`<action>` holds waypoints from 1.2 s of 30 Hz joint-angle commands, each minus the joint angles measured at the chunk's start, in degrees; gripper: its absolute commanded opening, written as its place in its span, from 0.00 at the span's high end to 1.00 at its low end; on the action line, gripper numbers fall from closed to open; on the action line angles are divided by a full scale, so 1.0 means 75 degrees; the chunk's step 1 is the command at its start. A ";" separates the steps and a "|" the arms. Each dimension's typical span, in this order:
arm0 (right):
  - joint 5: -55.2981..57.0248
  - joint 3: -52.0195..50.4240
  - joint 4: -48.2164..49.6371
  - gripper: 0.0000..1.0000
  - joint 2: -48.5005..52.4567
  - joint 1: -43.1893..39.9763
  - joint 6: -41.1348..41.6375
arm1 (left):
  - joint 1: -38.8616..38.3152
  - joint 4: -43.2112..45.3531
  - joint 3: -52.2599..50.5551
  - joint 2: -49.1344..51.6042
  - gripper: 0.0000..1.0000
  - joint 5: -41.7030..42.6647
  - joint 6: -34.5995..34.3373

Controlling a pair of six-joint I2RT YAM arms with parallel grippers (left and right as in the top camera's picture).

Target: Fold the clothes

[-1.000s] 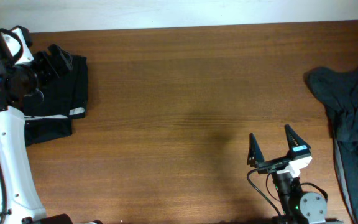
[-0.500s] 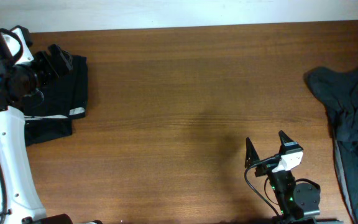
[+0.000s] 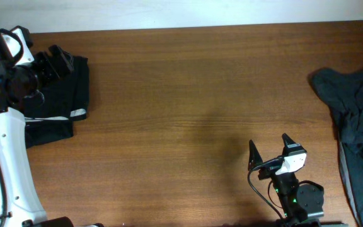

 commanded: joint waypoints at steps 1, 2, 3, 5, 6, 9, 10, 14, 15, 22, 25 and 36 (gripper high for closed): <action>0.0122 -0.0035 -0.0058 0.01 -0.0073 -0.0055 -0.0050 | -0.0017 0.0012 -0.0073 0.0038 0.01 -0.0026 0.0003; 0.0122 -0.0035 -0.0058 0.01 -0.0073 -0.0055 -0.0050 | -0.0017 0.0012 -0.0073 0.0038 0.01 -0.0026 0.0003; 0.0122 -0.0035 -0.0058 0.01 -0.0073 -0.0055 -0.0050 | -0.0017 0.0012 -0.0073 0.0038 0.01 -0.0026 0.0003; 0.0119 -0.0035 -0.0058 0.01 -0.0073 -0.0055 -0.0050 | -0.0017 0.0012 -0.0073 0.0038 0.01 -0.0026 0.0003; 0.0122 -0.0035 -0.0058 0.01 -0.0073 -0.0055 -0.0050 | -0.0017 0.0012 -0.0073 0.0038 0.01 -0.0026 0.0003; 0.0122 -0.0035 -0.0058 0.01 -0.0073 -0.0055 -0.0050 | -0.0017 0.0012 -0.0073 0.0038 0.01 -0.0026 0.0003; 0.0122 -0.0035 -0.0058 0.01 -0.0073 -0.0055 -0.0050 | -0.0017 0.0012 -0.0073 0.0038 0.00 -0.0026 0.0003; 0.0122 -0.0035 -0.0058 0.01 -0.0073 -0.0055 -0.0050 | -0.0017 0.0012 -0.0073 0.0038 0.01 -0.0026 0.0003; 0.0119 -0.0035 -0.0058 0.01 -0.0073 -0.0055 -0.0050 | -0.0017 0.0012 -0.0073 0.0038 0.01 -0.0026 0.0003; 0.0122 -0.0035 -0.0058 0.01 -0.0073 -0.0055 -0.0050 | -0.0026 0.0009 -0.0073 -0.0551 0.01 -0.0029 0.0003; 0.0119 -0.0035 -0.0058 0.01 -0.0073 -0.0055 -0.0050 | -0.0073 0.0009 -0.0073 -0.1279 0.01 -0.0026 0.0003; 0.0119 -0.0035 -0.0058 0.01 -0.0073 -0.0055 -0.0050 | -0.1288 0.0003 -0.0664 -0.4199 0.01 -0.0026 0.0006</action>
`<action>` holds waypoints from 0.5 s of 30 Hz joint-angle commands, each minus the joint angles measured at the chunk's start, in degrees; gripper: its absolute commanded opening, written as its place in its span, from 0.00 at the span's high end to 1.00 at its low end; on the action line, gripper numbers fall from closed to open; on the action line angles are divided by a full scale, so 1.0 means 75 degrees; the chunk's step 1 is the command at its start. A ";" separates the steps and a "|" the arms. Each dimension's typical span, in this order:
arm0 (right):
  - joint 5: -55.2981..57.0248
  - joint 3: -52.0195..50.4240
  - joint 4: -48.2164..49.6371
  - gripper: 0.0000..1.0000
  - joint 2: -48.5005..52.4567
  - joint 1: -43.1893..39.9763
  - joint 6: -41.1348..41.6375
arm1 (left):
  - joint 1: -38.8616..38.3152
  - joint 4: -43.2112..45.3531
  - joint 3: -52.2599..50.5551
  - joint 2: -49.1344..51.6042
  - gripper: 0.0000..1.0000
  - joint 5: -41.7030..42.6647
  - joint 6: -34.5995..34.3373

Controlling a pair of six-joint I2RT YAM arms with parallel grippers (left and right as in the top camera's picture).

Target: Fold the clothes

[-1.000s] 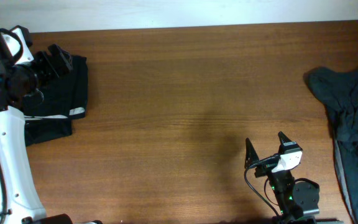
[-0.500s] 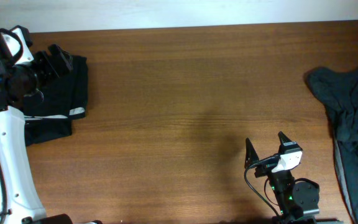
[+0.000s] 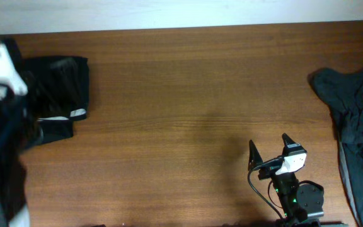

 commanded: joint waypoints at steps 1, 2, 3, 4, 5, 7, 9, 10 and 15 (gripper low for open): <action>0.0096 -0.0035 -0.0055 0.01 -0.0073 -0.0055 -0.0050 | -0.0396 -0.0035 -0.0653 -0.0761 0.01 -0.0006 0.0006; 0.0096 -0.0035 -0.0055 0.01 -0.0073 -0.0055 -0.0050 | -0.0513 -0.0032 -0.0889 -0.1032 0.01 -0.0006 0.0006; 0.0096 -0.0035 -0.0055 0.01 -0.0073 -0.0055 -0.0050 | -0.0650 -0.0020 -0.1253 -0.1416 0.01 -0.0009 0.0006; 0.0096 -0.0035 -0.0055 0.01 -0.0073 -0.0055 -0.0050 | -0.0717 -0.0009 -0.1553 -0.1708 0.00 -0.0009 0.0006; 0.0099 -0.0035 -0.0055 0.01 -0.0073 -0.0055 -0.0050 | -0.0761 0.0003 -0.1883 -0.2017 0.01 -0.0009 0.0006; 0.0096 -0.0035 -0.0055 0.01 -0.0073 -0.0055 -0.0050 | -0.0813 0.0009 -0.2745 -0.2739 0.01 -0.0009 0.0006; 0.0099 -0.0035 -0.0055 0.01 -0.0073 -0.0055 -0.0050 | -0.0813 0.0009 -0.3652 -0.3398 0.01 -0.0026 0.0006; 0.0096 -0.0035 -0.0055 0.01 -0.0073 -0.0055 -0.0050 | -0.0813 0.0012 -0.4141 -0.3733 0.01 -0.0035 0.0006; 0.0099 -0.0035 -0.0055 0.01 -0.0073 -0.0055 -0.0050 | -0.0813 0.0233 -0.6339 -0.5214 0.01 -0.0032 0.0003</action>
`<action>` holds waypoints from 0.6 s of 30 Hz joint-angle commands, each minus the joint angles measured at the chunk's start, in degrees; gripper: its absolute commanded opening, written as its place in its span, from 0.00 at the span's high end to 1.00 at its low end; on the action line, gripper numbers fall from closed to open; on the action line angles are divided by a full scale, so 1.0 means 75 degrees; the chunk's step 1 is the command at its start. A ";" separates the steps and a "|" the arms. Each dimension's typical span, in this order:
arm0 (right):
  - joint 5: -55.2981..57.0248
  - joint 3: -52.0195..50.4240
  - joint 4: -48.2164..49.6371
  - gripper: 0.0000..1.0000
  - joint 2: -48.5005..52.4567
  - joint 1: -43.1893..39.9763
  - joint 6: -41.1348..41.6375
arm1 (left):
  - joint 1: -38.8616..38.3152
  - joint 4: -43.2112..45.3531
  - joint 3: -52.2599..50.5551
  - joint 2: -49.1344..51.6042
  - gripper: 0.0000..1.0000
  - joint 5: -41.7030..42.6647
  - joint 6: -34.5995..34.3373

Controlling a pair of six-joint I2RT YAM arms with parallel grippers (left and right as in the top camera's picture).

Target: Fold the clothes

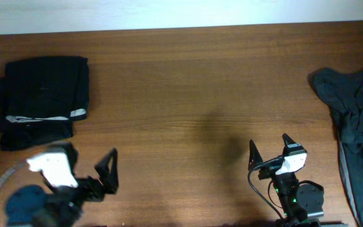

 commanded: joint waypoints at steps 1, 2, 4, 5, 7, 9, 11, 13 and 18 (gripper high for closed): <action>0.0067 -0.0035 -0.0050 0.01 -0.0073 -0.0055 -0.0052 | -0.0044 0.0283 -0.1271 -0.0868 0.00 -0.0020 0.0006; 0.0064 -0.0035 -0.0050 0.01 -0.0073 -0.0055 -0.0052 | -0.0044 0.0472 -0.1647 -0.1105 0.01 -0.0017 0.0006; 0.0064 -0.0035 -0.0050 0.01 -0.0073 -0.0055 -0.0052 | -0.0044 0.1099 -0.2489 -0.1603 0.01 0.0009 0.0003; 0.0067 -0.0035 -0.0050 0.01 -0.0073 -0.0055 -0.0052 | -0.0044 0.1419 -0.2836 -0.1801 0.01 0.0009 0.0003; 0.0064 -0.0035 -0.0050 0.01 -0.0073 -0.0055 -0.0052 | -0.0044 0.2369 -0.3617 -0.2244 0.01 0.0003 0.0006; 0.0067 -0.0035 -0.0050 0.01 -0.0073 -0.0055 -0.0052 | -0.0044 0.3471 -0.4296 -0.2570 0.00 -0.0026 0.0006; 0.0067 -0.0035 -0.0050 0.01 -0.0073 -0.0055 -0.0052 | -0.0044 0.4707 -0.4940 -0.2827 0.01 -0.0073 0.0006; 0.0064 -0.0035 -0.0050 0.01 -0.0073 -0.0055 -0.0052 | -0.0044 0.6015 -0.5566 -0.3040 0.01 -0.0254 0.0009; 0.0067 -0.0035 -0.0050 0.01 -0.0073 -0.0055 -0.0052 | -0.0044 0.7723 -0.6499 -0.3392 0.01 -0.0912 0.0009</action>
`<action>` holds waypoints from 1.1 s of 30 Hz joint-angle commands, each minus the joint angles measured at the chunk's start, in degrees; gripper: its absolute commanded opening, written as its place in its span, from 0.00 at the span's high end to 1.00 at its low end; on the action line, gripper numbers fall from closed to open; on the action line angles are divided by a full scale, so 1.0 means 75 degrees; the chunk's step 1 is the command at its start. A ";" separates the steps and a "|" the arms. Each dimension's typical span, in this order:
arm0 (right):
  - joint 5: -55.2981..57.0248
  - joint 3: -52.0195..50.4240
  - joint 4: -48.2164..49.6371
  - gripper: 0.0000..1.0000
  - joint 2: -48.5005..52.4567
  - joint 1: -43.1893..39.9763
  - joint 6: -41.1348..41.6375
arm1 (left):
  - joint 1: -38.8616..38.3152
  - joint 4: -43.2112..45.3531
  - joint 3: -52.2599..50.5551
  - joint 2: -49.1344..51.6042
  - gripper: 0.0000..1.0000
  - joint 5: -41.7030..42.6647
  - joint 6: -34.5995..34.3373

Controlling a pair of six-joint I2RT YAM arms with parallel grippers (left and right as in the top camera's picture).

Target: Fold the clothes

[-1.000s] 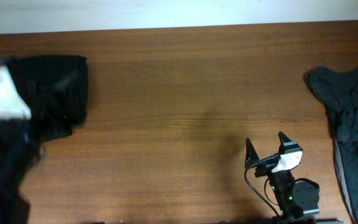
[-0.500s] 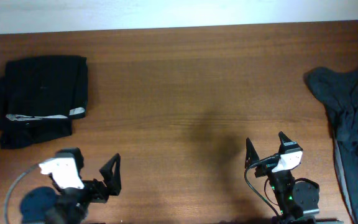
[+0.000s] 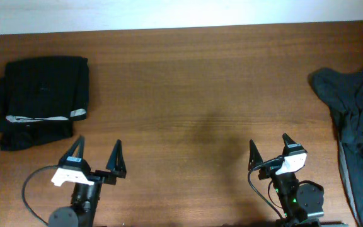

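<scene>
A folded black garment with a pale strip lies at the far left of the table. A loose heap of dark grey-blue clothes spreads along the right edge. My left gripper stands open near the front left, below the folded garment and apart from it, holding nothing. At the front right my right gripper is open too, empty, left of the heap and not touching it.
The brown wooden table runs to a pale wall strip along the far edge. Each arm's base and cable sit at the front edge under its gripper.
The left arm has shifted right and settled at the front edge, its open fingers now pointing away from me. The right arm and both piles are unchanged.
My left arm first reached over the folded black garment at the far left. Later it was blurred beside it, then down at the front left, clear of the garment. Now it rests there open. The right arm stayed put throughout.
</scene>
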 commanded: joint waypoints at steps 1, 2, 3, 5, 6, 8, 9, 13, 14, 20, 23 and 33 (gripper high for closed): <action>0.0061 -0.0035 -0.0041 0.01 -0.0073 -0.0055 -0.0050 | -0.0047 0.0399 -0.0487 -0.0262 0.01 -0.0679 0.0009; 0.0061 -0.0035 -0.0041 0.01 -0.0073 -0.0055 -0.0050 | -0.0047 0.0440 -0.0586 -0.0286 0.01 -0.0857 0.0012; 0.0061 -0.0035 -0.0041 0.01 -0.0073 -0.0055 -0.0050 | -0.0047 0.0440 -0.0653 -0.0283 0.01 -0.1026 0.0009; 0.0058 -0.0035 -0.0041 0.01 -0.0073 -0.0055 -0.0050 | -0.0082 0.0434 -0.0781 -0.0283 0.01 -0.1419 0.0012; 0.0058 -0.0035 -0.0041 0.01 -0.0073 -0.0055 -0.0050 | -0.0128 0.0411 -0.0845 -0.0283 0.01 -0.1664 0.0012; 0.0061 -0.0035 -0.0041 0.01 -0.0073 -0.0055 -0.0050 | -0.0184 0.0326 -0.0912 -0.0283 0.01 -0.1967 0.0041; 0.0061 -0.0035 -0.0041 0.01 -0.0073 -0.0055 -0.0050 | -0.0195 0.0286 -0.0933 -0.0283 0.00 -0.2025 0.0096; 0.0058 -0.0035 -0.0041 0.01 -0.0073 -0.0055 -0.0050 | -0.0195 0.0143 -0.0991 -0.0283 0.01 -0.1993 0.0606; 0.0058 -0.0035 -0.0041 0.01 -0.0073 -0.0055 -0.0050 | -0.0195 0.0105 -0.1020 -0.0283 0.00 -0.1990 0.0694; 0.0061 -0.0035 -0.0041 0.01 -0.0073 -0.0055 -0.0050 | -0.0195 -0.0726 -0.1122 -0.0283 0.01 -0.1912 0.1046; 0.0061 -0.0035 -0.0041 0.01 -0.0073 -0.0055 -0.0050 | -0.0195 -0.0857 -0.1122 -0.0283 0.01 -0.1731 0.1411; 0.0061 -0.0035 -0.0041 0.01 -0.0073 -0.0055 -0.0050 | -0.0192 -0.0845 -0.1119 -0.0262 0.01 -0.1623 0.1582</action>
